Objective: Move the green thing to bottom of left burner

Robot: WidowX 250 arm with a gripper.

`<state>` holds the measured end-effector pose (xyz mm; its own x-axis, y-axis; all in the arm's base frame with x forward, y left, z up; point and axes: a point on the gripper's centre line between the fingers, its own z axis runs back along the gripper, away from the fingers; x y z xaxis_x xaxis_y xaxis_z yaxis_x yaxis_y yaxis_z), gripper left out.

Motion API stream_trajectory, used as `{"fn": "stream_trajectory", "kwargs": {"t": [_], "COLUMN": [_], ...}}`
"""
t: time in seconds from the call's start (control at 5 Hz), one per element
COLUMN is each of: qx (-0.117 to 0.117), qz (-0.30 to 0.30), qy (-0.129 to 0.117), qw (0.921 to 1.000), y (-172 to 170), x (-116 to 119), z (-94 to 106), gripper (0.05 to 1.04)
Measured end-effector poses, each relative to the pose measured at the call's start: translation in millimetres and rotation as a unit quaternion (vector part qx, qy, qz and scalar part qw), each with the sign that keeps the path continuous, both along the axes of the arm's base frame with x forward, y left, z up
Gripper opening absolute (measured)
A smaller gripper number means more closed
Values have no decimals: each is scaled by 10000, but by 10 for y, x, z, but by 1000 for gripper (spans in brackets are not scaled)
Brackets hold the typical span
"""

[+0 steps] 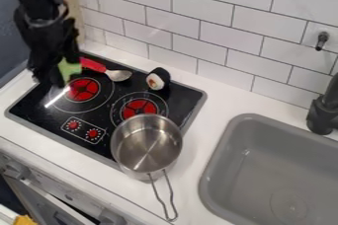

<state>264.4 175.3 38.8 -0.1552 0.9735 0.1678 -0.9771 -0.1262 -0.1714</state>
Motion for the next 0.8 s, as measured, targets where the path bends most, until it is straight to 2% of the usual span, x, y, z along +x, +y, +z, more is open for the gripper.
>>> {"fn": "stream_trajectory", "kwargs": {"t": [0.2,0.4,0.8], "qx": [9,-114,-128], "qz": [41,131,200], "qy": [221,428,514], "qw": [9997,9989,9984], "y": [118,137,138], "x": [-71,-137,-155], "z": [-253,-465,-626], "gripper": [665,665,665]}}
